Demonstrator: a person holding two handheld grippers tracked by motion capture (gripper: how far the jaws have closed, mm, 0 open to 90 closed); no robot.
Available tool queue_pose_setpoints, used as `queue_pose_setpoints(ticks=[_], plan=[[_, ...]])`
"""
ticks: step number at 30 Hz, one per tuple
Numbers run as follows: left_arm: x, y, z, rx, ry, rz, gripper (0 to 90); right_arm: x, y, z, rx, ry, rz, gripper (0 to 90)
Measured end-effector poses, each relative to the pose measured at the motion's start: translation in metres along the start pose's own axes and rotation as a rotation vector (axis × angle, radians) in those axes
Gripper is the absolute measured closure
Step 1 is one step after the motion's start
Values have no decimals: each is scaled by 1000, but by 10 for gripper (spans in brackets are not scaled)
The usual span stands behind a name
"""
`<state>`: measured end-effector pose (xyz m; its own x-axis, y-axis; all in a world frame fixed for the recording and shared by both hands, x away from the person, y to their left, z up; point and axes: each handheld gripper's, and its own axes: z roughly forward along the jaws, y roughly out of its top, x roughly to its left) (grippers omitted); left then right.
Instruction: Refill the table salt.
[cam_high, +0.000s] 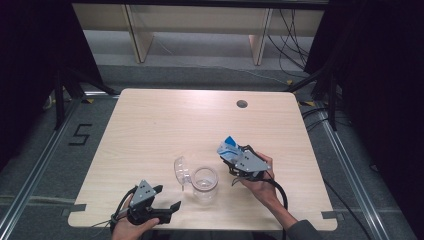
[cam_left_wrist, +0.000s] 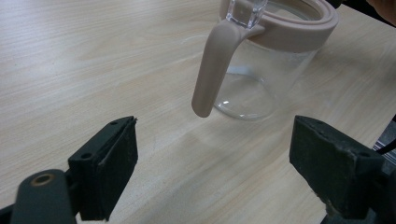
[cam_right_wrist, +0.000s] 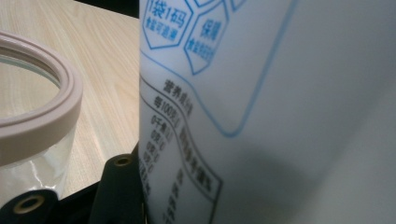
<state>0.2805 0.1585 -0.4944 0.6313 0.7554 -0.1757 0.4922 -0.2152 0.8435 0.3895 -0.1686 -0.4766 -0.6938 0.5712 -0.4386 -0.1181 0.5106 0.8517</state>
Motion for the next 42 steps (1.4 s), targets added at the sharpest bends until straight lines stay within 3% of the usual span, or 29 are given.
queue_pose_setpoints(ticks=[1,9,12,15,18,27,34,37,42], plan=[[0,0,0,-2,0,0,150,0,0,-1,10,-10,-24,488],[0,0,1,4,-2,12,150,2,2,0,15,1,-57,488],[0,0,1,-2,-2,-9,150,2,2,-1,20,-1,-64,488],[0,0,-1,-3,6,-4,150,2,2,-2,19,-6,-84,489],[0,0,-1,-3,8,-4,150,2,2,-3,27,-11,-126,489],[1,1,0,-4,-1,7,150,4,6,-7,13,1,-161,490],[1,0,0,-7,1,-9,150,1,9,-12,9,-13,-226,490],[1,0,0,-3,3,9,150,2,8,-12,17,-11,-214,490],[2,0,-3,-3,19,-7,150,2,7,-10,22,-12,-238,490]])
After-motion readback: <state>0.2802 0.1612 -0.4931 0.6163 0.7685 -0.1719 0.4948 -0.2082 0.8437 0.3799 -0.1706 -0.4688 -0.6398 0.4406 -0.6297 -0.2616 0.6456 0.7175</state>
